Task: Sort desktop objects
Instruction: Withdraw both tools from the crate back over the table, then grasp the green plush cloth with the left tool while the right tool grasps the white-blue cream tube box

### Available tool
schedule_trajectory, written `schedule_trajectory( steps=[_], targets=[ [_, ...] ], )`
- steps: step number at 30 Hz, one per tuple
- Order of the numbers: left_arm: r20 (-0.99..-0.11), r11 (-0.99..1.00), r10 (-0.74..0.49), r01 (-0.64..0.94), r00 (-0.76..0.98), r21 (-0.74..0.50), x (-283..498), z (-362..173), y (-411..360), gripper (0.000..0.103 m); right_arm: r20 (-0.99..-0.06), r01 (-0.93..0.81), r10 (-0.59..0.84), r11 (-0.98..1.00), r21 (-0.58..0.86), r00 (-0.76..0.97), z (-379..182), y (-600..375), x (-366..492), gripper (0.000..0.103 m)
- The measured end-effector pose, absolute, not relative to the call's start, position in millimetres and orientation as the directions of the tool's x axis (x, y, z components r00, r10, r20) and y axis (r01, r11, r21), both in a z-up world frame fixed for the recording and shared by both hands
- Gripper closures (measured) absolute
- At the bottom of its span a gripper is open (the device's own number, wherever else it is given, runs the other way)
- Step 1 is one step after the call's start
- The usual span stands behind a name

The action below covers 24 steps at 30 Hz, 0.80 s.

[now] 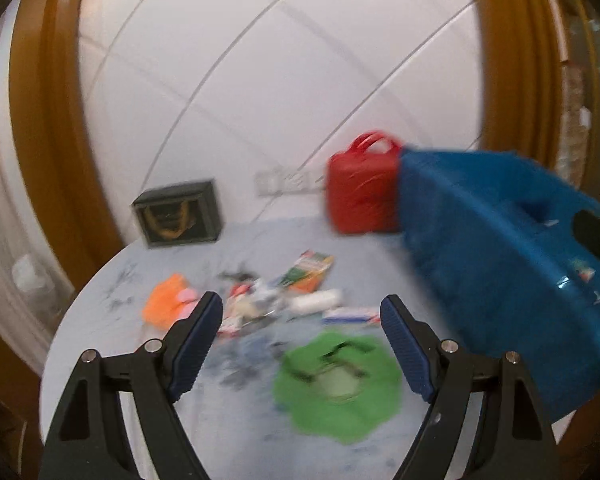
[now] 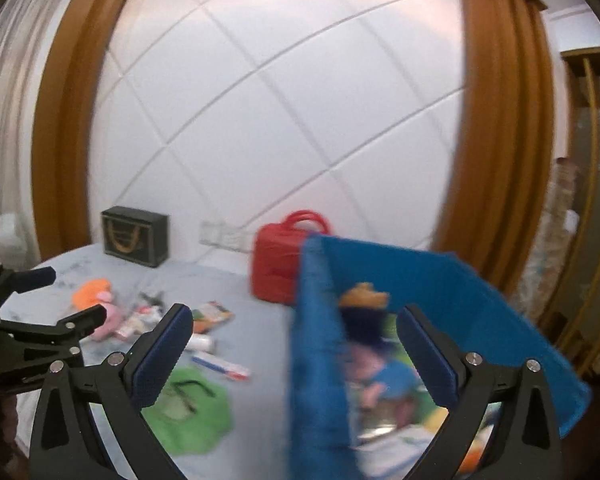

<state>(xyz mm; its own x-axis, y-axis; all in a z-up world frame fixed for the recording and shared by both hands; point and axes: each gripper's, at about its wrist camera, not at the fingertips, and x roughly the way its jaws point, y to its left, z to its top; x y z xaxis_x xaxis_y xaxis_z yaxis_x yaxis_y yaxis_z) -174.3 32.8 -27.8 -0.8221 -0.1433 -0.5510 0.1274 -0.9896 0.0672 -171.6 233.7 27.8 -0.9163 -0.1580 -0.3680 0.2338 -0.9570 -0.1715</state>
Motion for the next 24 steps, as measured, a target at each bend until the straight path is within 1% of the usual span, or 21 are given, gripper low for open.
schedule_trajectory(
  steps=[2,4,8,14,17,21,22,23,24],
  targets=[
    [-0.600,-0.986,-0.162,0.148,-0.783,0.072,-186.8,-47.6,6.0,0.022,-0.427,0.267,-0.179,-0.951,-0.154,-0.886,10.2,205.8,-188.4,0.000],
    [-0.652,-0.987,-0.154,0.152,-0.742,0.061,-202.1,-70.3,-14.4,0.022,-0.481,0.286,-0.185,-0.947,-0.145,-0.857,-7.9,188.0,-201.4,0.000],
    [-0.746,-0.986,-0.135,0.162,-0.652,0.037,-229.8,-122.3,-34.1,0.022,-0.589,0.322,-0.183,-0.936,-0.139,-0.787,-53.7,164.8,-231.5,0.000],
    [-0.853,-0.987,-0.070,0.162,-0.517,-0.018,-266.3,-208.4,-21.8,0.022,-0.705,0.364,-0.184,-0.924,-0.112,-0.685,-126.4,161.5,-280.0,0.000],
    [-0.883,-0.986,-0.054,0.167,-0.466,-0.028,-282.1,-246.4,-2.8,0.022,-0.767,0.380,-0.181,-0.921,-0.087,-0.616,-173.5,166.4,-309.2,0.000],
    [-0.922,-0.983,-0.044,0.181,-0.384,-0.029,-306.1,-297.5,19.9,0.022,-0.809,0.378,-0.191,-0.925,-0.041,-0.556,-215.2,181.7,-335.5,0.000],
    [-0.930,-0.982,-0.030,0.183,-0.367,-0.040,-309.8,-308.8,22.4,0.024,-0.815,0.377,-0.192,-0.926,-0.035,-0.546,-222.6,184.7,-342.0,0.000],
    [-0.931,-0.979,-0.041,0.199,-0.363,-0.034,-311.7,-319.1,24.2,0.029,-0.821,0.377,-0.193,-0.926,-0.028,-0.537,-229.9,186.8,-348.1,0.000],
    [-0.913,-0.979,-0.072,0.202,-0.402,-0.012,-310.0,-317.0,26.3,0.037,-0.826,0.382,-0.201,-0.924,-0.020,-0.527,-236.0,188.3,-353.5,0.000]
  ],
)
